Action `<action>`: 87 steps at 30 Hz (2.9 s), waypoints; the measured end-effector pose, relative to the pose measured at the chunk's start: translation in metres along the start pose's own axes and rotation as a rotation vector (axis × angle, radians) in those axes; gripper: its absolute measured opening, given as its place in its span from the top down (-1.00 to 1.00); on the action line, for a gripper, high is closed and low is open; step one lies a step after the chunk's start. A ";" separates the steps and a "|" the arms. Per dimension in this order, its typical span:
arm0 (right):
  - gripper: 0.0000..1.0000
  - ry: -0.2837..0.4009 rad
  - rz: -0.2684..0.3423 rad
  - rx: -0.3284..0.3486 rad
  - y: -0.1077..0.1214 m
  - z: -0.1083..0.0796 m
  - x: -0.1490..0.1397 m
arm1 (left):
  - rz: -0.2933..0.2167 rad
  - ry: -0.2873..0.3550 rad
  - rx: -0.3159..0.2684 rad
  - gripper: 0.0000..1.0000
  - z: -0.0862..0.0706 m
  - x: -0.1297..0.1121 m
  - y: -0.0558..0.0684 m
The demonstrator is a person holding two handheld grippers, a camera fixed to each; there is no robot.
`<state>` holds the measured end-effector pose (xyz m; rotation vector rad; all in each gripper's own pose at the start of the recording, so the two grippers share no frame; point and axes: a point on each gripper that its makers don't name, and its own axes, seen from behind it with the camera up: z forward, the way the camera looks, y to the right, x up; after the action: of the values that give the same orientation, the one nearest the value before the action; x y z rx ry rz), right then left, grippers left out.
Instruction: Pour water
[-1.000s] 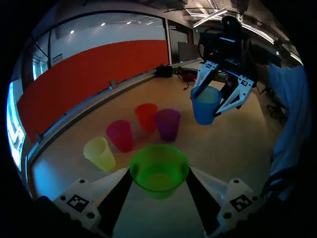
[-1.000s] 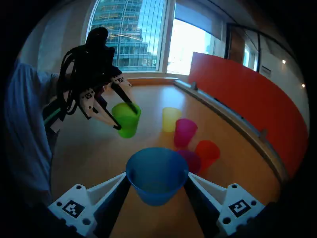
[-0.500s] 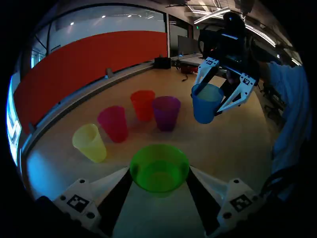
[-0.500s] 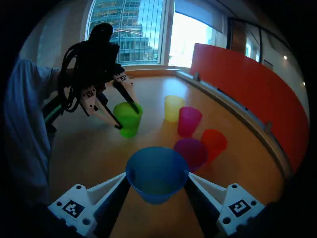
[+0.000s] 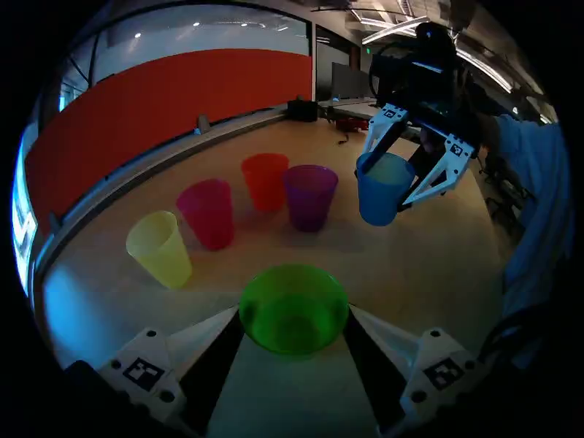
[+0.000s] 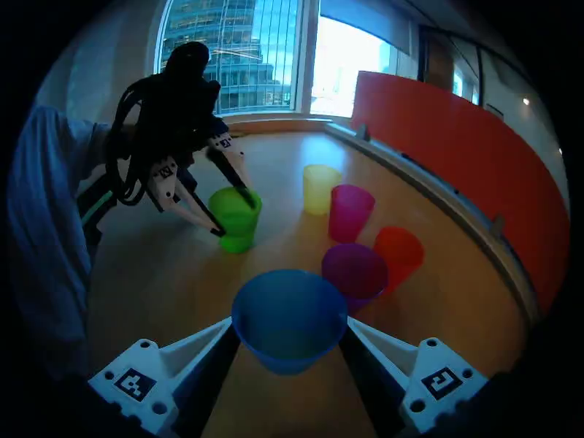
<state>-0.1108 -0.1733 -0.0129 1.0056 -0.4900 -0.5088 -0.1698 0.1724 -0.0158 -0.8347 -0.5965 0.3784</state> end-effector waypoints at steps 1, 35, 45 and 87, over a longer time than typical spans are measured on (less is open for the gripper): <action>-0.81 -0.001 0.000 0.000 0.000 0.000 0.000 | -0.002 0.001 0.000 -0.75 0.000 -0.001 0.000; -0.81 -0.035 0.022 0.010 -0.008 0.026 -0.016 | -0.049 -0.010 0.017 -0.97 -0.026 -0.020 0.001; -0.81 -0.040 0.037 -0.004 -0.007 0.028 -0.020 | -0.060 -0.001 0.029 -0.97 -0.036 -0.022 -0.001; -1.00 0.104 0.252 -0.309 0.012 -0.067 -0.038 | -0.192 0.244 0.396 -0.96 -0.126 -0.011 -0.061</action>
<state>-0.0978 -0.1007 -0.0386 0.6596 -0.4223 -0.2933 -0.0942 0.0557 -0.0381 -0.4295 -0.3529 0.2049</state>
